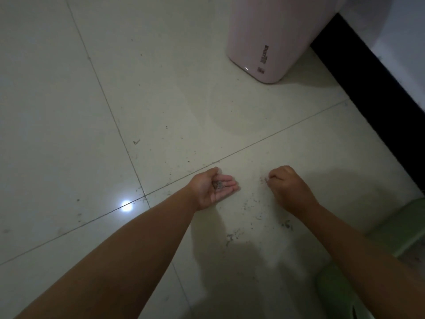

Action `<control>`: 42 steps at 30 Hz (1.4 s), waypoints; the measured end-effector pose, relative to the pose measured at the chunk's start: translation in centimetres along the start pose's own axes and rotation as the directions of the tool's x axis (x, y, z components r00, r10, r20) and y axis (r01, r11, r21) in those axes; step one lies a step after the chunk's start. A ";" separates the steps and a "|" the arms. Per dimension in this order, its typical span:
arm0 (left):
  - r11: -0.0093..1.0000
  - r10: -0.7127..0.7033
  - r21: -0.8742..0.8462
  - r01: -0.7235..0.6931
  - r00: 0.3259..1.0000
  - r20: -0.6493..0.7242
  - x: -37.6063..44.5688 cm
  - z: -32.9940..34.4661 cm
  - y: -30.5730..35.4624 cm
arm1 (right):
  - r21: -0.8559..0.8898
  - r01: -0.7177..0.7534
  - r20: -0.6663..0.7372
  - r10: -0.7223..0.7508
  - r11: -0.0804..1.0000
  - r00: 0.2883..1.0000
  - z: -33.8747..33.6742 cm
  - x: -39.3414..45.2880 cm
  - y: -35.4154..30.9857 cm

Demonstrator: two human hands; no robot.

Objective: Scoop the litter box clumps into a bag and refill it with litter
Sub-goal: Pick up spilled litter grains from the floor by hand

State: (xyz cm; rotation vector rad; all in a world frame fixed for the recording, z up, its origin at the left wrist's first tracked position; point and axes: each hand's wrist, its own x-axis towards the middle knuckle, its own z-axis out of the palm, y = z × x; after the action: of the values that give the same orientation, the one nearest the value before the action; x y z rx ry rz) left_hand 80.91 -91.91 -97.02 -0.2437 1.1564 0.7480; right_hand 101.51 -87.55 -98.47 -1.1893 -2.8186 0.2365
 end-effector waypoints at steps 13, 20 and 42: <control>1.000 0.020 0.011 -0.020 1.000 -0.006 -0.3 -0.1 -0.3 | 0.051 -0.058 0.088 0.053 0.997 0.995 0.1 0.6 0.1; 0.999 0.033 -0.015 -0.033 0.999 0.007 -0.6 -0.1 -0.2 | 0.100 -0.028 0.070 0.021 0.995 0.997 0.5 0.7 0.4; 0.999 0.040 -0.038 -0.038 0.998 0.049 -0.3 -0.5 -0.3 | -0.003 -0.184 0.180 0.181 0.983 0.967 0.3 0.4 -1.6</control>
State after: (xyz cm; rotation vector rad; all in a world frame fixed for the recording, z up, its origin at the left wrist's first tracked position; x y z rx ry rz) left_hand 80.68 -92.52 -97.02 -0.2326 1.1032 0.8061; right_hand 100.10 -88.41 -98.53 -1.4985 -2.8495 0.3938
